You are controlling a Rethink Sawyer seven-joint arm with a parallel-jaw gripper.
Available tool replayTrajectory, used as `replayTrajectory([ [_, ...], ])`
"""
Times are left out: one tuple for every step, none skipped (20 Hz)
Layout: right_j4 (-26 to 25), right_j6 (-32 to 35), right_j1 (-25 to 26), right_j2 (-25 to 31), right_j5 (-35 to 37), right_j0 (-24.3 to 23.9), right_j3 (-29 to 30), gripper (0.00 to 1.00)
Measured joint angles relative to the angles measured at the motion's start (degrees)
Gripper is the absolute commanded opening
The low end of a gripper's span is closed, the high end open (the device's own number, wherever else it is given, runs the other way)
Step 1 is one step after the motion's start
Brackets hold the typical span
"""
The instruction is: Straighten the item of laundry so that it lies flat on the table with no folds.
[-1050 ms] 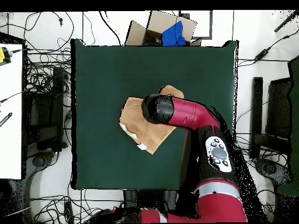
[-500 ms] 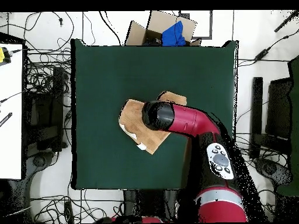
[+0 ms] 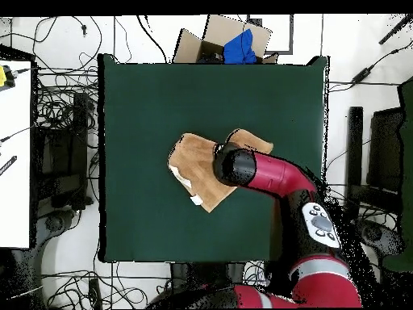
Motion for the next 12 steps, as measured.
replayTrajectory([
  [-0.4,0.0,0.4,0.0,-1.0,-0.5,0.0,0.0],
  [-1.0,0.0,0.9,0.0,-2.2,-1.0,0.0,0.0],
  [-1.2,0.0,1.1,0.0,-2.7,-1.2,0.0,0.0],
  [-2.4,0.0,1.9,0.0,-4.5,-2.0,0.0,0.0],
  [-2.8,0.0,2.1,0.0,-5.1,-2.2,0.0,0.0],
  [-3.3,0.0,2.4,0.0,-5.8,-2.5,0.0,0.0],
  [-3.7,0.0,2.6,0.0,-6.2,-2.7,0.0,0.0],
  [-4.5,0.0,3.0,0.0,-7.2,-3.1,0.1,0.0],
  [-5.2,0.0,3.1,0.0,-7.7,-3.3,0.4,0.0],
  [-5.6,0.0,3.2,0.0,-8.0,-3.4,0.6,0.0],
  [-6.0,0.0,3.2,0.0,-8.1,-3.5,0.9,0.0],
  [-6.3,0.0,3.2,0.0,-8.1,-3.5,1.1,0.0],
])
